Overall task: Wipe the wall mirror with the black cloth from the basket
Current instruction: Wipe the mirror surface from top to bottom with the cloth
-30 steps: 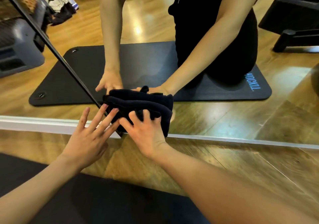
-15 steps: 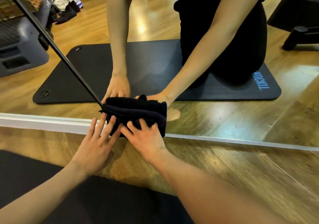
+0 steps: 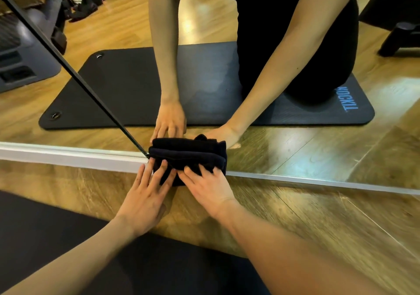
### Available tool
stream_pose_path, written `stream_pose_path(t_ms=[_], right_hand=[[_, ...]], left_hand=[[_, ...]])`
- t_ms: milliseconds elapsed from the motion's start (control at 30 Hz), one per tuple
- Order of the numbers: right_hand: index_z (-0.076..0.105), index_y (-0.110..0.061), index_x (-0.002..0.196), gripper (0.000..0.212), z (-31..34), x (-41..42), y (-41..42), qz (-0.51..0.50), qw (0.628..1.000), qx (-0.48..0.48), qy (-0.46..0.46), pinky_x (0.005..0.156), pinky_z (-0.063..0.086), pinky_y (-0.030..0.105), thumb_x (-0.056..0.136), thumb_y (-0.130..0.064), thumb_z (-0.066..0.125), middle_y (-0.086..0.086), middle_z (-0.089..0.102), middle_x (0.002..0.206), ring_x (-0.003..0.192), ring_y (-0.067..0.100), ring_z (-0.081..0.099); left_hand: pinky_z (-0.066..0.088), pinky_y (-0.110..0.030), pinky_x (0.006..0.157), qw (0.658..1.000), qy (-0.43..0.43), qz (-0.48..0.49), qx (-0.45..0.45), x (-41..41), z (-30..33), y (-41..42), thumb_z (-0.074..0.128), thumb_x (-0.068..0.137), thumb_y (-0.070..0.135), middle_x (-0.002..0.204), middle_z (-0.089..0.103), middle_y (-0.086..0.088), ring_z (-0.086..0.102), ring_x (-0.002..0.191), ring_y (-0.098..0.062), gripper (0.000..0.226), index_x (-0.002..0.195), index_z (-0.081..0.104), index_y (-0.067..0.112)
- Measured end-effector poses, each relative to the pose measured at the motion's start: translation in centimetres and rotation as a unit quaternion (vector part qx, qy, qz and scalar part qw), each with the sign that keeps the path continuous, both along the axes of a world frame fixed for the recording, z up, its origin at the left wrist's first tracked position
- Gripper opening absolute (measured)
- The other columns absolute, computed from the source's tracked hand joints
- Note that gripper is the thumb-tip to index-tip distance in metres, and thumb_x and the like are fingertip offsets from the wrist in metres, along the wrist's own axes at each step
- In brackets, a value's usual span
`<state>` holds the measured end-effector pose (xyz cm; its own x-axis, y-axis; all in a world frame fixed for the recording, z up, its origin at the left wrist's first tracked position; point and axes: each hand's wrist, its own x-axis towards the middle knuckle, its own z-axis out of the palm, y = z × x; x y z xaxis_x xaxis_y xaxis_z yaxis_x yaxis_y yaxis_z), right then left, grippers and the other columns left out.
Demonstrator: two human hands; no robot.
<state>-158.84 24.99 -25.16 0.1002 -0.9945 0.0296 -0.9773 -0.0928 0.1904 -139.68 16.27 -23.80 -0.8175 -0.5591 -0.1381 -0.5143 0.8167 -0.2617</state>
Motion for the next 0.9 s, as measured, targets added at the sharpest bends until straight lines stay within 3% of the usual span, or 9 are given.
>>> stream_pose_path(t_ms=[267, 400, 533, 633, 700, 767, 833, 900], right_hand=[[0.059, -0.028, 0.142, 0.071, -1.2, -6.4, 4.6, 0.017, 0.999, -0.033, 0.012, 0.098, 0.054, 0.04, 0.075, -0.034, 0.082, -0.01, 0.06, 0.139, 0.123, 0.02, 0.062], [0.061, -0.026, 0.14, 0.072, -0.9, -10.4, 8.7, -0.009, 0.999, -0.029, 0.021, 0.092, 0.058, 0.042, 0.072, -0.033, 0.085, -0.006, 0.064, 0.134, 0.117, 0.022, 0.065], [0.06, -0.024, 0.142, 0.086, -1.0, -15.0, 13.2, -0.043, 0.998, -0.014, 0.042, 0.1, 0.051, 0.047, 0.063, -0.032, 0.093, -0.001, 0.062, 0.138, 0.121, 0.027, 0.06], [0.062, -0.024, 0.14, 0.082, -0.8, -18.7, 16.5, -0.043, 0.997, -0.02, 0.055, 0.096, 0.053, 0.047, 0.063, -0.029, 0.091, -0.001, 0.064, 0.134, 0.116, 0.029, 0.062], [0.064, -0.024, 0.137, 0.072, -0.6, -21.4, 18.9, -0.044, 0.996, -0.038, 0.072, 0.091, 0.056, 0.046, 0.068, -0.026, 0.087, -0.001, 0.066, 0.128, 0.11, 0.029, 0.065], [0.065, -0.025, 0.136, 0.069, -0.7, -23.8, 21.4, -0.052, 0.994, -0.048, 0.081, 0.089, 0.055, 0.046, 0.07, -0.025, 0.086, 0.0, 0.066, 0.126, 0.109, 0.03, 0.063], [0.066, -0.025, 0.135, 0.072, -0.5, -26.2, 24.0, -0.067, 0.992, -0.052, 0.091, 0.09, 0.053, 0.049, 0.066, -0.026, 0.088, 0.001, 0.067, 0.126, 0.11, 0.032, 0.059], [0.062, -0.023, 0.136, 0.081, -0.1, -28.6, 26.3, -0.074, 0.992, -0.047, 0.091, 0.089, 0.054, 0.052, 0.061, -0.028, 0.09, 0.004, 0.067, 0.125, 0.108, 0.035, 0.06]], left_hand=[[0.028, -0.062, 0.119, 0.998, 0.023, -0.046, 0.025, -5.1, 0.1, 4.3, 0.085, 0.066, 0.038, 0.162, 0.026, -0.024, 0.02, 0.149, -0.052, 0.11, 0.157, 0.032, 0.007], [0.03, -0.06, 0.118, 0.997, 0.031, -0.058, 0.05, -9.3, 0.1, 7.7, 0.087, 0.063, 0.04, 0.16, 0.028, -0.024, 0.024, 0.147, -0.052, 0.111, 0.156, 0.036, 0.006], [0.03, -0.061, 0.116, 0.994, 0.024, -0.086, 0.07, -13.8, 0.3, 10.9, 0.087, 0.062, 0.041, 0.16, 0.029, -0.023, 0.03, 0.146, -0.051, 0.112, 0.156, 0.036, 0.007], [0.027, -0.06, 0.119, 0.99, 0.02, -0.122, 0.07, -17.1, 0.4, 13.3, 0.085, 0.065, 0.041, 0.162, 0.027, -0.022, 0.03, 0.146, -0.049, 0.11, 0.157, 0.034, 0.008], [0.021, -0.06, 0.121, 0.988, 0.013, -0.144, 0.062, -19.4, 0.5, 14.9, 0.081, 0.07, 0.042, 0.164, 0.023, -0.021, 0.028, 0.147, -0.048, 0.107, 0.158, 0.03, 0.008], [0.004, -0.06, 0.122, 0.985, 0.0, -0.162, 0.054, -21.7, 1.1, 16.7, 0.073, 0.08, 0.042, 0.166, 0.011, -0.021, 0.019, 0.15, -0.048, 0.103, 0.161, 0.019, 0.008], [-0.015, -0.059, 0.119, 0.981, 0.024, -0.191, 0.037, -24.3, 1.5, 18.6, 0.061, 0.092, 0.042, 0.167, -0.009, -0.018, 0.002, 0.153, -0.047, 0.098, 0.162, 0.0, 0.009], [-0.023, -0.058, 0.116, 0.975, 0.028, -0.215, 0.042, -27.0, 1.8, 20.6, 0.051, 0.099, 0.041, 0.164, -0.026, -0.016, -0.012, 0.153, -0.044, 0.095, 0.16, -0.014, 0.009]])
